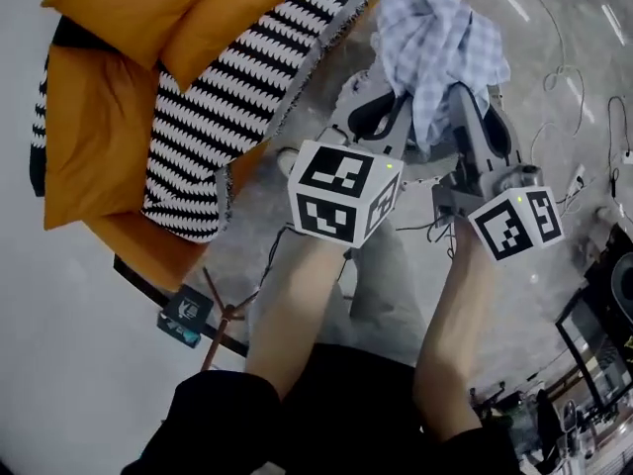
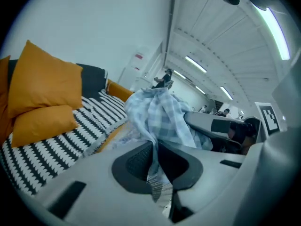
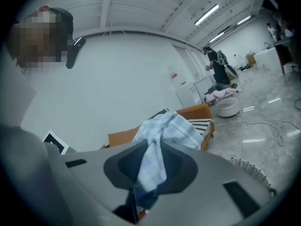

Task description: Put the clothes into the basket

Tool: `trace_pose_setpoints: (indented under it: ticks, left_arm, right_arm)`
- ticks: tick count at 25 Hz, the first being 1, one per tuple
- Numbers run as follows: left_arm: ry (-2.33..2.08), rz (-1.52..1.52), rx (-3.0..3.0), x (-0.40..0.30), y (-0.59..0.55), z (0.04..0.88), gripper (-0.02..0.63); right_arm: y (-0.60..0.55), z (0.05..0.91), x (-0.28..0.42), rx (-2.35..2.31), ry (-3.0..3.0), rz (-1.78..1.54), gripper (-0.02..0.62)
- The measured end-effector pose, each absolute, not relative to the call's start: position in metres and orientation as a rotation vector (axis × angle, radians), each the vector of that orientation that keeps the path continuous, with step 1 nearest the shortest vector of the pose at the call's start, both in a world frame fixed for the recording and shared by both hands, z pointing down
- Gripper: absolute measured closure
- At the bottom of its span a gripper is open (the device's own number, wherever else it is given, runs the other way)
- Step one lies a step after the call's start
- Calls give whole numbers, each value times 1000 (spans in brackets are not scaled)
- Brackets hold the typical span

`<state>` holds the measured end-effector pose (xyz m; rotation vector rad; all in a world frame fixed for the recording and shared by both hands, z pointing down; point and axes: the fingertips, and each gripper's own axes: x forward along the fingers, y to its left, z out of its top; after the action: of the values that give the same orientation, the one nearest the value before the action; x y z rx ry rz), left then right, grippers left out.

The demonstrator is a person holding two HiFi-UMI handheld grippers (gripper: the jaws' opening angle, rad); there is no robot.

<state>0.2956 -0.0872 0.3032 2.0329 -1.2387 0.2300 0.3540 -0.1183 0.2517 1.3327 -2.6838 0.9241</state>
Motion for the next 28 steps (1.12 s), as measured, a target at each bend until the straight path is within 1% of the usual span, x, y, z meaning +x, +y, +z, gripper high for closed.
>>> trace_pose_setpoints:
  ticks: [6, 11, 15, 21, 25, 27, 28]
  left_arm:
    - [-1045, 342, 2149, 404, -91, 322, 570]
    - [-924, 455, 2147, 454, -71, 365, 570]
    - [-897, 538, 2109, 461, -71, 396, 569]
    - [-912, 646, 2067, 458, -64, 426, 569]
    - [-960, 693, 2012, 439, -58, 439, 569]
    - [-1006, 739, 2016, 424, -59, 449, 550]
    - [-1029, 757, 2020, 416, -60, 453, 546]
  right_arm:
    - [-110, 274, 468, 1618, -2562, 994, 538]
    - [-86, 317, 521, 1746, -2421, 1072, 538]
    - [-82, 352, 534, 1754, -2332, 1126, 537]
    - [-74, 386, 532, 1714, -2231, 1191, 537]
    - [-67, 405, 521, 1681, -2151, 1247, 537]
    - [-61, 425, 517, 1687, -2058, 1271, 511]
    - [-59, 434, 517, 1693, -2010, 1281, 468]
